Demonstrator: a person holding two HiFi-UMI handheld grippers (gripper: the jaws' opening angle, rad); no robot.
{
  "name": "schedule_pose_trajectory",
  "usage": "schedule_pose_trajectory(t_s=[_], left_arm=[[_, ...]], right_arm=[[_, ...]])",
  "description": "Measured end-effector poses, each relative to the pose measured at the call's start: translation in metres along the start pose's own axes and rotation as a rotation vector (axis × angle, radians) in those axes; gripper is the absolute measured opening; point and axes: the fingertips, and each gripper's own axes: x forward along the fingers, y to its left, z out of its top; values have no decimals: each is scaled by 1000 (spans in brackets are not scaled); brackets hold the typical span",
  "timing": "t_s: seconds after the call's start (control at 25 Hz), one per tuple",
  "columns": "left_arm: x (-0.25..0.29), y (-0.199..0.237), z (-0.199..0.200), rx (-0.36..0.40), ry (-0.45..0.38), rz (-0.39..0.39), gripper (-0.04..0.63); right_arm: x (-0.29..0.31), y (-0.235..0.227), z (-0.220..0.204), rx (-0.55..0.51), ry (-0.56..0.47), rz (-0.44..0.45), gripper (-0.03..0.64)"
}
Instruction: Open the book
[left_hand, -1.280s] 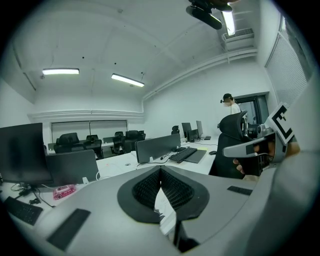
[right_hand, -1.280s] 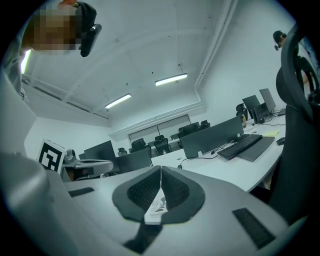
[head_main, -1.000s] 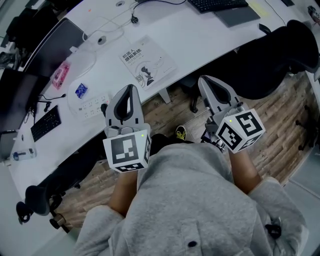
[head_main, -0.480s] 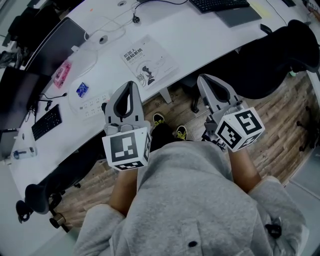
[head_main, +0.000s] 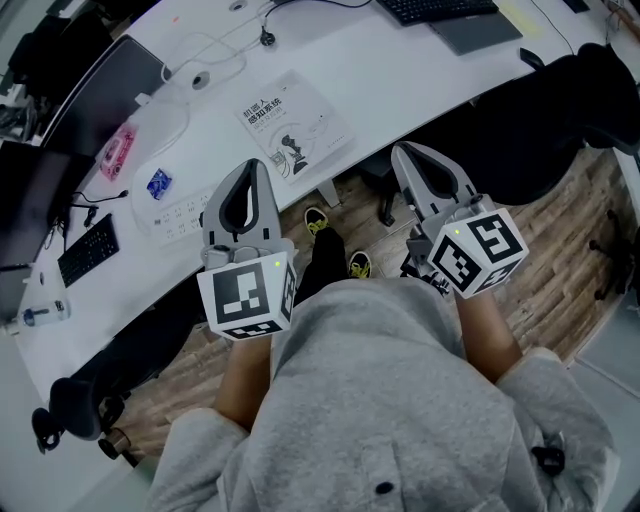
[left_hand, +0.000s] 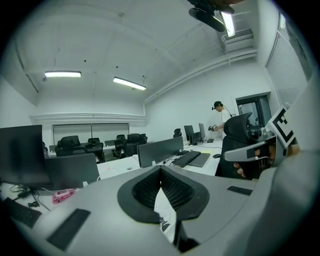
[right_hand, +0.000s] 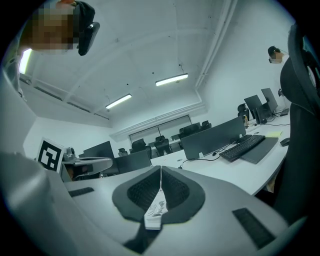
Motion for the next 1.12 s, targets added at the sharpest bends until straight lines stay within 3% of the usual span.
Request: schedule_pose_trajectory(t_s=[1.12], left_arm=[[68, 31, -59, -73, 158, -37, 9]], right_arm=[[73, -33, -39, 64, 155, -41, 28]])
